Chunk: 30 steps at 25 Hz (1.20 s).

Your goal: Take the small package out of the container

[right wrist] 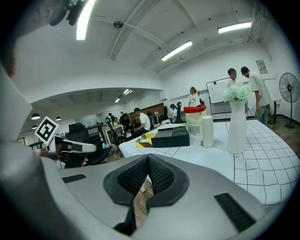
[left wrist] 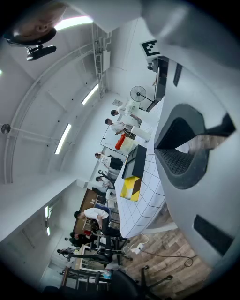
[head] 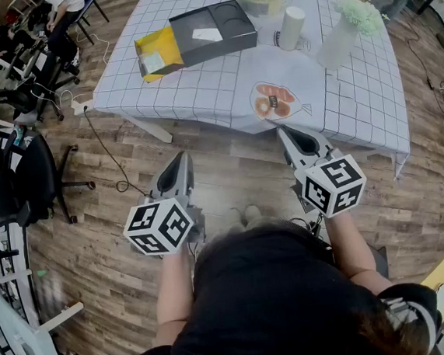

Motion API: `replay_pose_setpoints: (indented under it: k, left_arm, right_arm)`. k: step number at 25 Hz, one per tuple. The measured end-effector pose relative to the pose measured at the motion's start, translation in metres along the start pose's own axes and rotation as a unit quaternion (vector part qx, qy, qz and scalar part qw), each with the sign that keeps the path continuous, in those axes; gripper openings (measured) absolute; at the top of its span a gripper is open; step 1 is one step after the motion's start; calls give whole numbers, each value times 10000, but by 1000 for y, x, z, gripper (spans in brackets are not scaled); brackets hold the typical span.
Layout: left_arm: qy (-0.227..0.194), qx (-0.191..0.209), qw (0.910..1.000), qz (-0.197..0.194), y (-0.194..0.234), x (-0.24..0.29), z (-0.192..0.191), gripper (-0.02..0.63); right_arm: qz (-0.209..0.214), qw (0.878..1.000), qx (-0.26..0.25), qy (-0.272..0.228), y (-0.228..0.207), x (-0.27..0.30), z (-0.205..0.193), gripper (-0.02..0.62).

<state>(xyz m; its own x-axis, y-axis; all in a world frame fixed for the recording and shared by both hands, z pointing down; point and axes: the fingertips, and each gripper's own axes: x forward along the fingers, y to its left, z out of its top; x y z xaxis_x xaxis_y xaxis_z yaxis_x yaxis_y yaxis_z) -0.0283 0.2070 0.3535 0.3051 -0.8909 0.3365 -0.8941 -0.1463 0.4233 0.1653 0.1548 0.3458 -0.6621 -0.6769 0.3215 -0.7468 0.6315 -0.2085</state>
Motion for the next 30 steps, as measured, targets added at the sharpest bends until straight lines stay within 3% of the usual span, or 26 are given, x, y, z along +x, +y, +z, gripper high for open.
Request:
replay_pose_setpoints:
  k: [9,16,30]
  left_arm:
    - [-92,-137,9999,45,-3,3,-3,26]
    - [-123,-129,9991,393,26,6,2,26]
    - [131,300,9991,264,86,11,30,26]
  right_arm:
    - [180,9997,91,104,-1,10,-6,15]
    - [416,9990,30,159,16,31,-3,15]
    - [305,9993,-97,209,56,93,13,15]
